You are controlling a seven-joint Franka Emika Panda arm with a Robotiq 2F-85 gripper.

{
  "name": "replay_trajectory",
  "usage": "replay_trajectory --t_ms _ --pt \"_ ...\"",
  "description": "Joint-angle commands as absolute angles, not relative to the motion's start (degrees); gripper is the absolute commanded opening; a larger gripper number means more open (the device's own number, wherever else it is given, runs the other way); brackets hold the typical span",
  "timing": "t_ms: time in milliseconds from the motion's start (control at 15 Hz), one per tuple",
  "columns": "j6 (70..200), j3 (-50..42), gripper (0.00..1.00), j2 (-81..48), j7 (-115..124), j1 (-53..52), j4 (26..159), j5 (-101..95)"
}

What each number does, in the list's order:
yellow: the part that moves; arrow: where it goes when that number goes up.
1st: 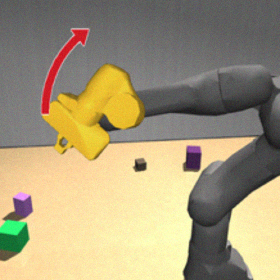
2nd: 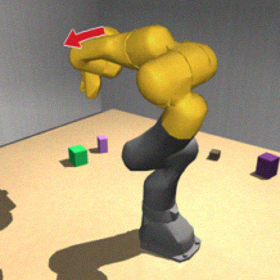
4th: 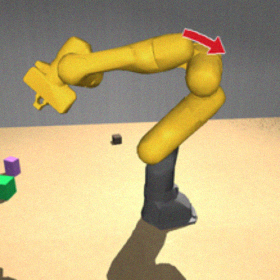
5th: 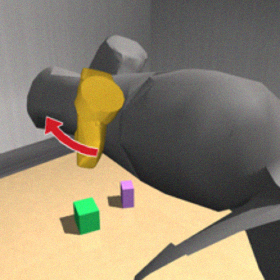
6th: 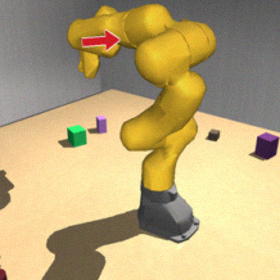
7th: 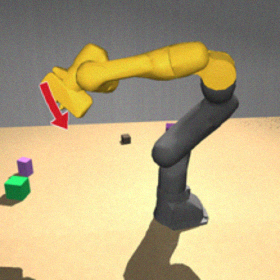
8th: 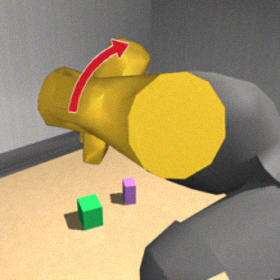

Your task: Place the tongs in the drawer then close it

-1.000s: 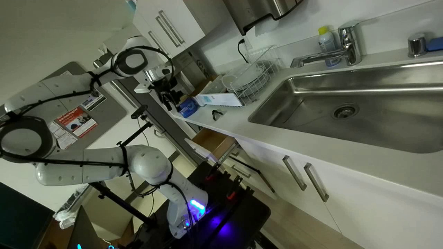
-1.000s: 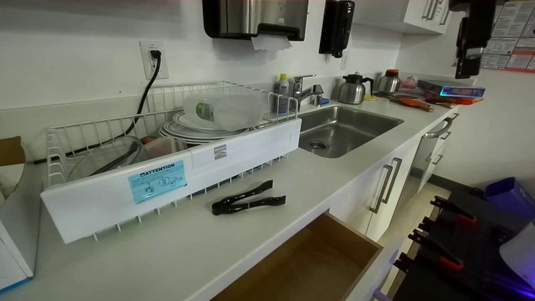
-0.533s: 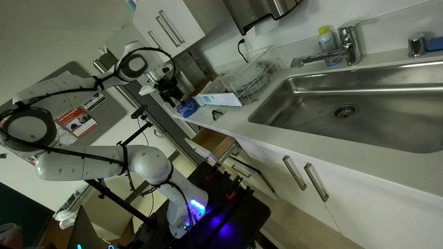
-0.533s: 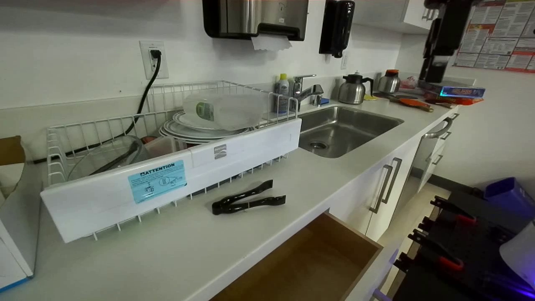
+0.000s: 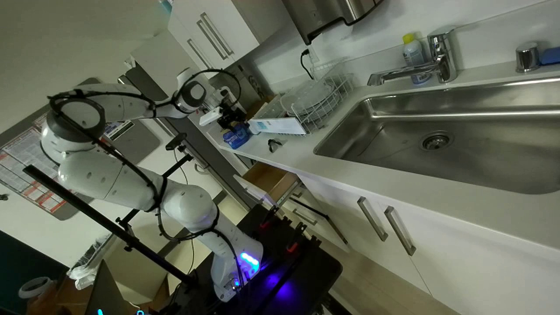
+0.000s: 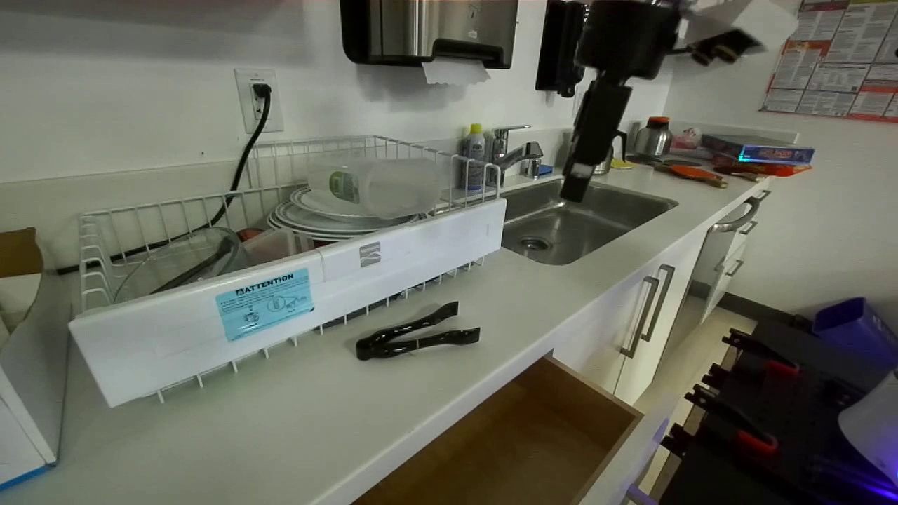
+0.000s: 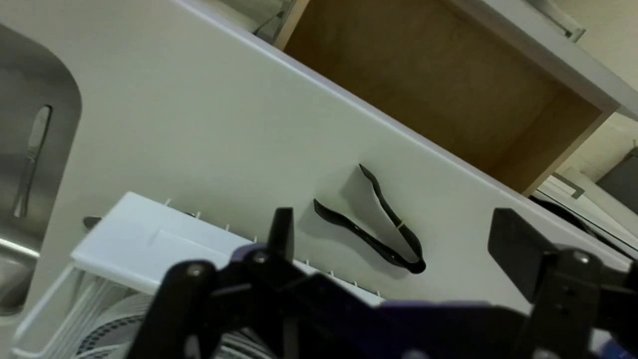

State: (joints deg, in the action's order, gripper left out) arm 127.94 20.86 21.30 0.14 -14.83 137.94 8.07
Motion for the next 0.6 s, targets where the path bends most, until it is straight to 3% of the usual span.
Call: replay_trajectory --t_ms 0,533 --pt "128.78 19.42 1.0 19.14 0.69 -16.47 137.45 7.15" --pt "131.22 19.06 1.0 18.38 0.22 -17.13 137.4 7.77"
